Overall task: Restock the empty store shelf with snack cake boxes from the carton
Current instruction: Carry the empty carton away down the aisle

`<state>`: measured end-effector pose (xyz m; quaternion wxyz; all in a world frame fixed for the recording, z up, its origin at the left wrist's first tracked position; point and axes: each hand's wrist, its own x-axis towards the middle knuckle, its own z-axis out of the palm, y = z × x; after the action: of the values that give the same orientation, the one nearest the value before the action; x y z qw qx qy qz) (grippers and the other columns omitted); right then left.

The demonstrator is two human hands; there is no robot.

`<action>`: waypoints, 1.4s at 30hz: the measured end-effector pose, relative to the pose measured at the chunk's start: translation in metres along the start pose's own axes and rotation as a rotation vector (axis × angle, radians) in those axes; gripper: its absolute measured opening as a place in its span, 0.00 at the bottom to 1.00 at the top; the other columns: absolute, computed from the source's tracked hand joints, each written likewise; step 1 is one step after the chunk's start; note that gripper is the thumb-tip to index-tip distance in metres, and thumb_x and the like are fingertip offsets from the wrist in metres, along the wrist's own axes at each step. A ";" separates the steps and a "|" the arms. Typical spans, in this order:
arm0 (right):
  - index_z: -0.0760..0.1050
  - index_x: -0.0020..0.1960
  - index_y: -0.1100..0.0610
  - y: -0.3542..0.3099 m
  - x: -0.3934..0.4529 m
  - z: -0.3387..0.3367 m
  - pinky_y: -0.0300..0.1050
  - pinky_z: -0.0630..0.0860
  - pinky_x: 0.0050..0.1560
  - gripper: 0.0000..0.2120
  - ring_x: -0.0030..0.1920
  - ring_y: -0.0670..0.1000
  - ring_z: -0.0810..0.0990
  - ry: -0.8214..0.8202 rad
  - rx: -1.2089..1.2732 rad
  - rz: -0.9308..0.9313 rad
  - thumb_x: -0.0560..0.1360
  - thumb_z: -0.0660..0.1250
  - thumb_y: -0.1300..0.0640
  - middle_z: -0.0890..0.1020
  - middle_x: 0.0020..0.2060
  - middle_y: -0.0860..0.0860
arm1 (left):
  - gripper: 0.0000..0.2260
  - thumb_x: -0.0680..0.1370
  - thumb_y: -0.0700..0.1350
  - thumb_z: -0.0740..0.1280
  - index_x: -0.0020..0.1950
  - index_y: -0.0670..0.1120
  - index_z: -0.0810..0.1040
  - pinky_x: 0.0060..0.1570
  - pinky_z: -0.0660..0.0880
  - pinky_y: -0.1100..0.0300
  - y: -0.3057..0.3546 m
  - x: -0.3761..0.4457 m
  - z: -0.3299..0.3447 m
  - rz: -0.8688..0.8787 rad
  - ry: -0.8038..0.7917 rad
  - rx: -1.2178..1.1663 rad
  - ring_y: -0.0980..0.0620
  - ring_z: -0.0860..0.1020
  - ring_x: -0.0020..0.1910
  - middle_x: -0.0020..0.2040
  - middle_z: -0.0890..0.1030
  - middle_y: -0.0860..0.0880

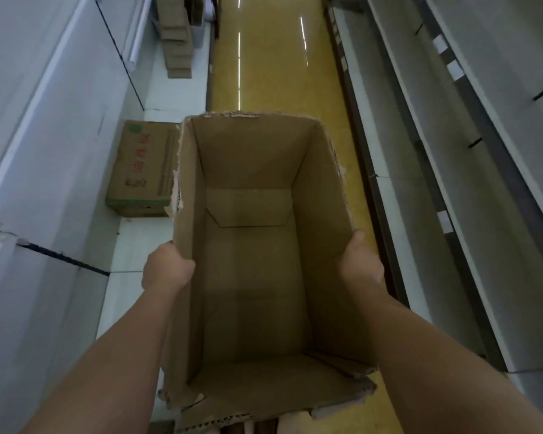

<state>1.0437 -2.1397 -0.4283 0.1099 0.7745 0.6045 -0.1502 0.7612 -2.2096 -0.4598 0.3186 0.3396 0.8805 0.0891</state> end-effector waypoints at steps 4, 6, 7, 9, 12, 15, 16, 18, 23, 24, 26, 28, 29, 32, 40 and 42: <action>0.60 0.64 0.59 -0.019 -0.004 0.010 0.41 0.79 0.37 0.17 0.36 0.49 0.79 0.042 -0.105 -0.073 0.78 0.61 0.63 0.77 0.40 0.51 | 0.05 0.77 0.39 0.66 0.51 0.41 0.73 0.37 0.71 0.55 0.022 -0.007 0.011 0.007 0.040 0.041 0.45 0.74 0.42 0.43 0.73 0.44; 0.61 0.63 0.59 -0.022 -0.006 0.012 0.42 0.80 0.40 0.15 0.38 0.49 0.81 0.042 -0.115 -0.093 0.78 0.62 0.63 0.80 0.42 0.52 | 0.07 0.77 0.40 0.66 0.54 0.41 0.74 0.39 0.72 0.55 0.030 -0.010 0.016 -0.001 0.050 0.061 0.43 0.75 0.44 0.45 0.75 0.43; 0.62 0.62 0.59 -0.022 -0.006 0.012 0.42 0.81 0.40 0.14 0.39 0.49 0.81 0.034 -0.112 -0.097 0.79 0.62 0.63 0.80 0.43 0.52 | 0.08 0.77 0.40 0.67 0.55 0.41 0.75 0.39 0.72 0.55 0.032 -0.011 0.017 -0.003 0.053 0.070 0.43 0.75 0.44 0.46 0.76 0.42; 0.63 0.60 0.59 -0.018 -0.006 0.011 0.42 0.81 0.40 0.13 0.39 0.49 0.81 0.030 -0.099 -0.104 0.78 0.62 0.63 0.80 0.42 0.52 | 0.09 0.77 0.39 0.66 0.56 0.40 0.75 0.39 0.72 0.54 0.035 -0.011 0.017 0.007 0.058 0.084 0.44 0.75 0.44 0.49 0.77 0.41; 0.64 0.60 0.59 -0.010 -0.001 0.006 0.44 0.82 0.41 0.12 0.39 0.49 0.81 0.050 -0.078 -0.115 0.79 0.62 0.62 0.78 0.41 0.51 | 0.09 0.77 0.38 0.65 0.57 0.39 0.75 0.39 0.71 0.54 0.046 -0.012 0.012 0.029 0.068 0.114 0.42 0.76 0.47 0.50 0.77 0.40; 0.62 0.61 0.59 0.004 0.007 -0.007 0.44 0.81 0.41 0.13 0.38 0.49 0.79 0.072 -0.040 -0.115 0.79 0.62 0.62 0.73 0.38 0.50 | 0.09 0.77 0.38 0.65 0.56 0.38 0.75 0.40 0.70 0.54 0.072 -0.017 0.012 0.055 0.093 0.130 0.44 0.73 0.44 0.45 0.73 0.42; 0.62 0.61 0.59 0.008 0.011 -0.013 0.44 0.81 0.41 0.13 0.38 0.49 0.78 0.088 -0.025 -0.114 0.79 0.62 0.62 0.73 0.38 0.50 | 0.09 0.77 0.38 0.65 0.56 0.38 0.75 0.40 0.70 0.54 0.082 -0.020 0.013 0.065 0.105 0.124 0.44 0.74 0.45 0.46 0.74 0.42; 0.62 0.62 0.59 0.020 0.022 -0.028 0.43 0.79 0.39 0.15 0.38 0.49 0.77 0.125 -0.013 -0.115 0.79 0.63 0.62 0.73 0.38 0.50 | 0.09 0.77 0.38 0.65 0.57 0.39 0.75 0.41 0.71 0.53 0.105 -0.025 0.016 0.085 0.135 0.103 0.41 0.76 0.51 0.50 0.77 0.40; 0.60 0.65 0.61 0.067 0.069 -0.071 0.45 0.70 0.37 0.18 0.44 0.55 0.80 0.179 -0.026 -0.099 0.78 0.62 0.62 0.80 0.46 0.54 | 0.09 0.77 0.40 0.67 0.56 0.40 0.76 0.41 0.74 0.53 0.180 -0.035 0.036 0.135 0.188 0.062 0.40 0.78 0.52 0.52 0.79 0.40; 0.60 0.65 0.61 0.079 0.080 -0.078 0.45 0.70 0.37 0.18 0.46 0.55 0.81 0.184 -0.026 -0.091 0.78 0.62 0.62 0.80 0.48 0.55 | 0.09 0.77 0.40 0.67 0.55 0.40 0.76 0.42 0.75 0.52 0.196 -0.036 0.041 0.140 0.187 0.053 0.40 0.79 0.51 0.52 0.79 0.40; 0.60 0.66 0.61 0.105 0.106 -0.096 0.44 0.69 0.38 0.19 0.48 0.56 0.81 0.192 -0.018 -0.083 0.78 0.63 0.60 0.81 0.49 0.55 | 0.08 0.77 0.40 0.67 0.54 0.40 0.77 0.43 0.75 0.52 0.233 -0.043 0.054 0.155 0.180 0.034 0.40 0.79 0.51 0.52 0.80 0.39; 0.61 0.66 0.60 0.130 0.133 -0.116 0.44 0.69 0.37 0.19 0.47 0.55 0.82 0.214 -0.019 -0.091 0.78 0.64 0.60 0.81 0.49 0.55 | 0.07 0.76 0.40 0.67 0.53 0.39 0.77 0.41 0.73 0.53 0.269 -0.050 0.069 0.186 0.159 0.012 0.40 0.79 0.51 0.51 0.80 0.39; 0.62 0.66 0.60 0.141 0.145 -0.124 0.44 0.70 0.37 0.19 0.46 0.54 0.82 0.221 -0.017 -0.093 0.78 0.64 0.61 0.81 0.48 0.55 | 0.07 0.76 0.39 0.66 0.53 0.38 0.77 0.41 0.72 0.53 0.285 -0.052 0.076 0.200 0.151 0.005 0.40 0.79 0.51 0.51 0.80 0.39; 0.64 0.64 0.59 0.176 0.183 -0.148 0.44 0.70 0.38 0.16 0.47 0.54 0.82 0.238 0.005 -0.092 0.79 0.63 0.61 0.81 0.48 0.54 | 0.09 0.77 0.40 0.66 0.56 0.38 0.75 0.43 0.73 0.52 0.334 -0.063 0.098 0.153 0.137 0.005 0.40 0.78 0.53 0.52 0.78 0.39; 0.62 0.67 0.60 0.215 0.275 -0.171 0.43 0.72 0.36 0.19 0.44 0.52 0.82 0.202 0.007 -0.093 0.79 0.63 0.60 0.80 0.45 0.53 | 0.11 0.77 0.40 0.66 0.58 0.38 0.74 0.51 0.77 0.52 0.423 -0.040 0.136 0.152 0.120 0.044 0.42 0.78 0.52 0.52 0.78 0.40; 0.63 0.67 0.60 0.211 0.295 -0.173 0.43 0.72 0.35 0.19 0.42 0.51 0.80 0.196 0.004 -0.092 0.79 0.64 0.59 0.78 0.42 0.53 | 0.11 0.77 0.40 0.66 0.59 0.38 0.73 0.50 0.76 0.53 0.437 -0.028 0.139 0.140 0.127 0.056 0.42 0.78 0.53 0.52 0.78 0.40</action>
<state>1.3314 -1.8641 -0.3777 0.0415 0.7572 0.6470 -0.0799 1.0999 -1.9068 -0.3914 0.2456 0.4026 0.8752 0.1079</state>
